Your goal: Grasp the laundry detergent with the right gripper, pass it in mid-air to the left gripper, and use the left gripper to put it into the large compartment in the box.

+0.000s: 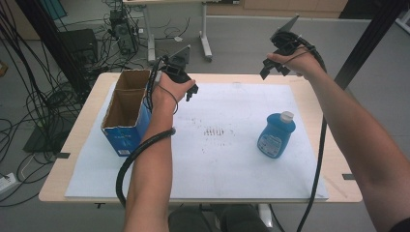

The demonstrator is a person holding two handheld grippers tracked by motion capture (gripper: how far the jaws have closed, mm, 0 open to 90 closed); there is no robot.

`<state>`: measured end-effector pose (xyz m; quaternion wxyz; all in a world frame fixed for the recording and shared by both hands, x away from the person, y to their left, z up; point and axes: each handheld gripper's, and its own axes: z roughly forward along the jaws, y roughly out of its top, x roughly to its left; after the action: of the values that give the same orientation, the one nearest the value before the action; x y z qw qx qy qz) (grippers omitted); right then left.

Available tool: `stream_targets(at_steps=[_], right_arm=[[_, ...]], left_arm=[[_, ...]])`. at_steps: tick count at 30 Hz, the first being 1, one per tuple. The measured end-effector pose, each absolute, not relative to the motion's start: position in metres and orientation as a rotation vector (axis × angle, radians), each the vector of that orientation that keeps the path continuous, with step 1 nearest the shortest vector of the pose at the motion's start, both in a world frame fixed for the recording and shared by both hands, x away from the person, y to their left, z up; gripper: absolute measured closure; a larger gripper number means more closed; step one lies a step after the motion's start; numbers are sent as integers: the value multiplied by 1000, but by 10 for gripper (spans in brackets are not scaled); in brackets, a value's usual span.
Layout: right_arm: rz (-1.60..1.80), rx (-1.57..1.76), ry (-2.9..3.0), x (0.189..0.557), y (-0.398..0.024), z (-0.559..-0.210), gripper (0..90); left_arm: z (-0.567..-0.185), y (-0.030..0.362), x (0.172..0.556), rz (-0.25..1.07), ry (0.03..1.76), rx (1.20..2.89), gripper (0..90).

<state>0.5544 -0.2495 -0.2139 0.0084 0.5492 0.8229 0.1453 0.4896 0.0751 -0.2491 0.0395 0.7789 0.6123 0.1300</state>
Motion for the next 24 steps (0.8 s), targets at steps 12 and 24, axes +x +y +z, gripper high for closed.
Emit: stream_targets(at_steps=[12, 24], right_arm=[[496, 1680, 2590, 539, -258, -204, 96], [587, 1611, 2654, 504, -276, -190, 87]], left_arm=[[-251, 75, 488, 395, 1885, 2375, 64], [-249, 67, 481, 393, 1869, 2377, 64]])
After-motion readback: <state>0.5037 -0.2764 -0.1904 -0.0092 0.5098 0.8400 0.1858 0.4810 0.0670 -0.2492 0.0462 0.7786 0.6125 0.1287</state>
